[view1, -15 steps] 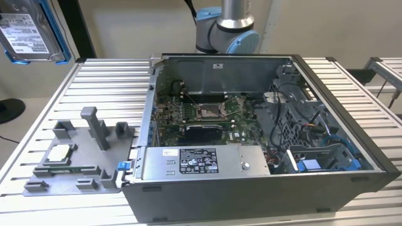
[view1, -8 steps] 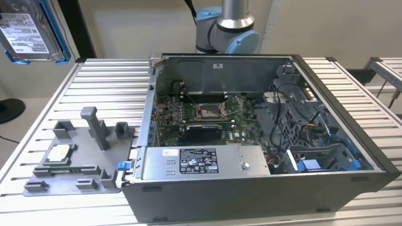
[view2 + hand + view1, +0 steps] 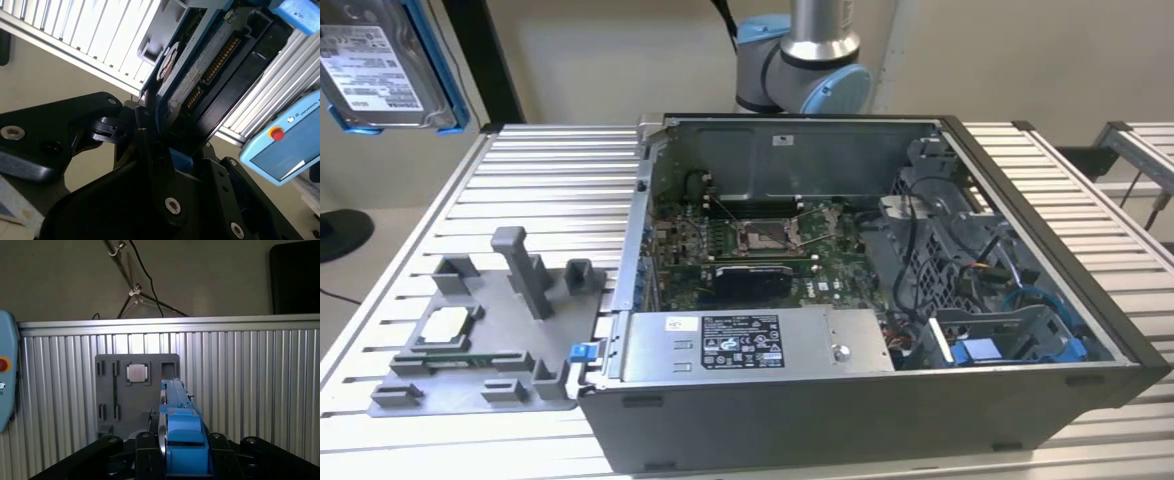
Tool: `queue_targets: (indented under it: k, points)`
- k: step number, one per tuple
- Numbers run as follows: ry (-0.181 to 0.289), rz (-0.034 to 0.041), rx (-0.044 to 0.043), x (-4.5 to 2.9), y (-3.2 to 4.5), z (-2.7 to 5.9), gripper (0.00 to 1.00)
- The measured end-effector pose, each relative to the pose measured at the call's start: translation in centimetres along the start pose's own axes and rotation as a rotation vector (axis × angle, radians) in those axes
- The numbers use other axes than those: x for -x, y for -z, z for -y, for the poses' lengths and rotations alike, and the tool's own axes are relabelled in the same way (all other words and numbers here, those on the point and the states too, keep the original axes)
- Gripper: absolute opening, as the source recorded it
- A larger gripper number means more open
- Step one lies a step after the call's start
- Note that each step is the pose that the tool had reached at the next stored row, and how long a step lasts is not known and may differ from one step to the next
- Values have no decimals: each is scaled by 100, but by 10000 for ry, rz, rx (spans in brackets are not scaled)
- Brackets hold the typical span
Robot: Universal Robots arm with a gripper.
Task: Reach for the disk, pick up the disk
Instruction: 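Pick up the disk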
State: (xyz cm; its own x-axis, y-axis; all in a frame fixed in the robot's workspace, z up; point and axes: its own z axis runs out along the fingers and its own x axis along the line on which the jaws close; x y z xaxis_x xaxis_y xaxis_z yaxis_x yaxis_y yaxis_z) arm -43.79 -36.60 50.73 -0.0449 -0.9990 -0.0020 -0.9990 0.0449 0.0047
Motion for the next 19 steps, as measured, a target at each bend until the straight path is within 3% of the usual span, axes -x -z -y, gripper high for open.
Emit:
queue_targets:
  k: [6,19]
  points:
    - [26,1,-22,-1,85,-1,0]
    - [38,-7,-25,2,90,24,0]
